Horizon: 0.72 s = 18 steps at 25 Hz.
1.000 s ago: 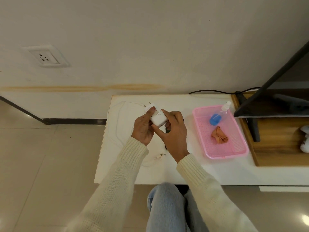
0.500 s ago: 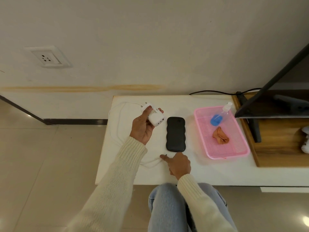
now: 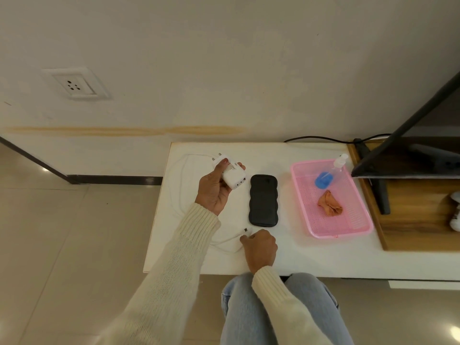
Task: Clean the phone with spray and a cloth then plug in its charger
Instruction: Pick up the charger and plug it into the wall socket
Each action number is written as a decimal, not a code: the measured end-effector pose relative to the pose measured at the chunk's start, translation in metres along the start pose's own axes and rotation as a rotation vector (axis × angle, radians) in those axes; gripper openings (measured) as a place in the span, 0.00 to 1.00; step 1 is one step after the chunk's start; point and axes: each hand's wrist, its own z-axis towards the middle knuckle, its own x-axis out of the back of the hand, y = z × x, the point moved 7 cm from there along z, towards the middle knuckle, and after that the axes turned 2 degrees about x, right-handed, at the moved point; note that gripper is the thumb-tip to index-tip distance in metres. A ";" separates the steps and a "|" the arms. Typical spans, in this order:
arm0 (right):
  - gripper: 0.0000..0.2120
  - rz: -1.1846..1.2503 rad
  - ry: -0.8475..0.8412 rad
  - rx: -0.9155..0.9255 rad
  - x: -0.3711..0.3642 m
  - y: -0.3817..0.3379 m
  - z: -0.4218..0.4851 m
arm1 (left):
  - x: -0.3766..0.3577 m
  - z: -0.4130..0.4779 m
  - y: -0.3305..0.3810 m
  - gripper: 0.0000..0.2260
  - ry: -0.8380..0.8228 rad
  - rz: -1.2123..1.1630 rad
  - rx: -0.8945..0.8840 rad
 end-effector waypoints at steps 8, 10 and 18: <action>0.02 0.721 0.030 0.066 0.054 -0.036 -0.007 | -0.011 -0.011 -0.001 0.13 0.025 -0.023 0.068; 0.03 0.861 0.026 0.099 0.076 -0.055 -0.012 | -0.016 -0.016 -0.001 0.10 0.029 -0.060 0.106; 0.04 1.132 -0.108 0.231 0.144 -0.119 -0.029 | -0.040 -0.035 0.004 0.09 0.027 -0.278 0.214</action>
